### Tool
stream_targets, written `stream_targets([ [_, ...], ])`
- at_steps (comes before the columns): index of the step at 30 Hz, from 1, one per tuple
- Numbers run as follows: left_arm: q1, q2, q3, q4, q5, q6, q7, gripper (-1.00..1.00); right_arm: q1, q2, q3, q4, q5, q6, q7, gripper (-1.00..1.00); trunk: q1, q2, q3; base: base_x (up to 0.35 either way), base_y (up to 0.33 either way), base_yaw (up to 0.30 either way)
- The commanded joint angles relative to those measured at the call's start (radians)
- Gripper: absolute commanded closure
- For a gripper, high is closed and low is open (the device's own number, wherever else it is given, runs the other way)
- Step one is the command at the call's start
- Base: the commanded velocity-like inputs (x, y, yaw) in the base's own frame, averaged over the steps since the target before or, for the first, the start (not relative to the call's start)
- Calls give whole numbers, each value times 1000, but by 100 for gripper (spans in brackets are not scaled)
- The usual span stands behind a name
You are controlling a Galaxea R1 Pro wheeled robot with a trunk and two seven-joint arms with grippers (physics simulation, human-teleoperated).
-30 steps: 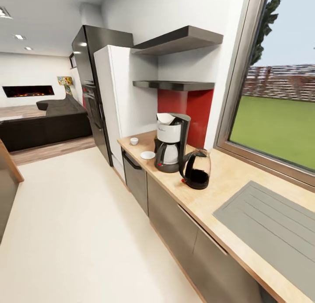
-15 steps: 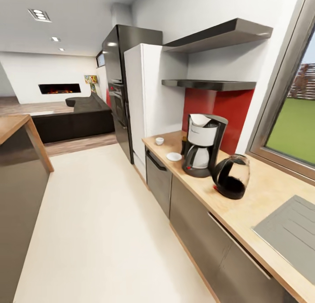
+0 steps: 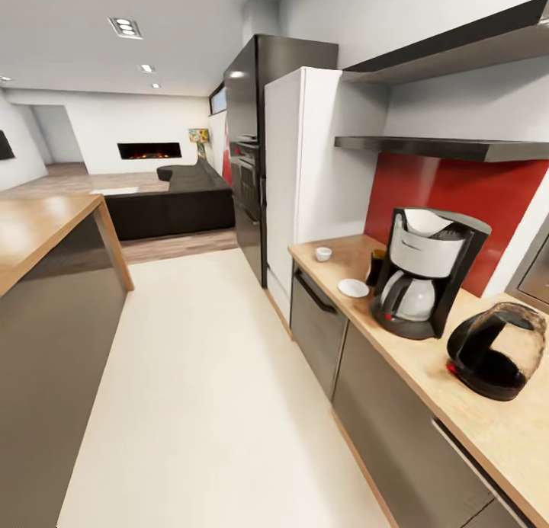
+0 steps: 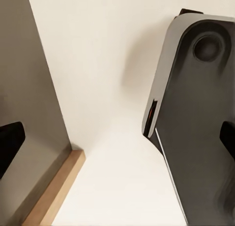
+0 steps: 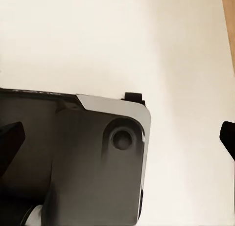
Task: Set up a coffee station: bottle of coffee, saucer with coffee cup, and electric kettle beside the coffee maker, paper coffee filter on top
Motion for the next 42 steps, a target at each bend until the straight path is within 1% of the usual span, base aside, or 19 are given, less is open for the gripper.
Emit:
stream_targets([
  [1, -1, 0, 7, 2, -11, -5, 3, -100, 0, 0, -9, 0, 7, -3, 4, -100, 1, -2, -3, 335, 14, 272],
  [10, -1, -1, 6, 2, -11, -5, 3, -100, 0, -1, -9, 0, 7, -3, 4, -100, 1, -2, -8, 334, 33, 272],
  [24, -2, -1, 6, -1, -9, -5, 3, -100, 0, -2, -9, 0, 8, -3, 4, -100, 1, -2, -15, 302, 210, 266],
  [29, -2, -1, 6, -1, -9, -5, 3, -100, 0, -2, -9, 0, 8, -4, 5, -100, 1, -2, -10, 302, 202, 154],
  [42, -3, -1, 6, -1, -9, -5, 3, -100, 0, -2, -9, 0, 7, -4, 7, -100, 1, -2, 10, 320, 130, 72],
])
